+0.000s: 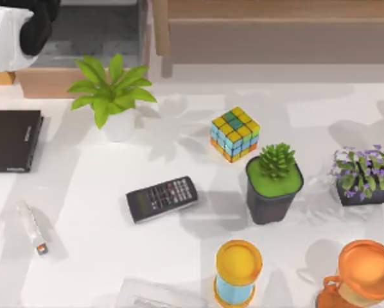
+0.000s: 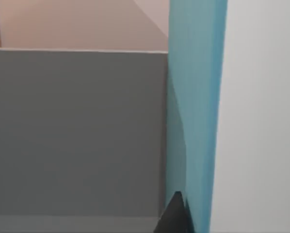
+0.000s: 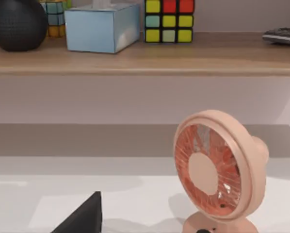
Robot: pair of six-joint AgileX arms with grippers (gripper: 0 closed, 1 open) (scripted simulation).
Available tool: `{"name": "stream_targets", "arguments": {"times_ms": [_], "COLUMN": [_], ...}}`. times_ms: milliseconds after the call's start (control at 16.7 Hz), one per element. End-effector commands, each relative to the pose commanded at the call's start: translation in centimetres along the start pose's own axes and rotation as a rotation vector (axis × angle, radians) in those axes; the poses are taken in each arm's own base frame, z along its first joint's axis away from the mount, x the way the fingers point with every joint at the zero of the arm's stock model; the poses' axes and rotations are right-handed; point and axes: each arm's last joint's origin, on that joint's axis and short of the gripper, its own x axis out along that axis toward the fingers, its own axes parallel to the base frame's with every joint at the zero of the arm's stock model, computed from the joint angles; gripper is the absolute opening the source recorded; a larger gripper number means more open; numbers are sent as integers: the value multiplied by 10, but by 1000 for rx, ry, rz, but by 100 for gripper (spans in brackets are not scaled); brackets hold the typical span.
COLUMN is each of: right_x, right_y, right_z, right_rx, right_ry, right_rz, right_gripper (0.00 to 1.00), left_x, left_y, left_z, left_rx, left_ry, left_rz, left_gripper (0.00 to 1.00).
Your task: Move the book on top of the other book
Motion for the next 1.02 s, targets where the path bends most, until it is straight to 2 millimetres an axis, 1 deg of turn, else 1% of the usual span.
{"name": "stream_targets", "arguments": {"times_ms": [540,600,840,900,1020], "right_x": [0,0,0,0,0], "right_y": [0,0,0,0,0], "right_z": [0,0,0,0,0], "right_rx": [0,0,0,0,0], "right_ry": [0,0,0,0,0], "right_rz": [0,0,0,0,0], "right_gripper": [100,100,100,100,100], "left_x": [0,-1,-9,-10,-11], "left_y": [1,2,9,11,13], "left_z": [2,9,50,55,57], "left_rx": [3,13,91,98,99], "left_ry": [-3,-11,-24,-20,-15], "left_rz": [1,3,4,5,11], "left_gripper": [0,0,0,0,0]}}
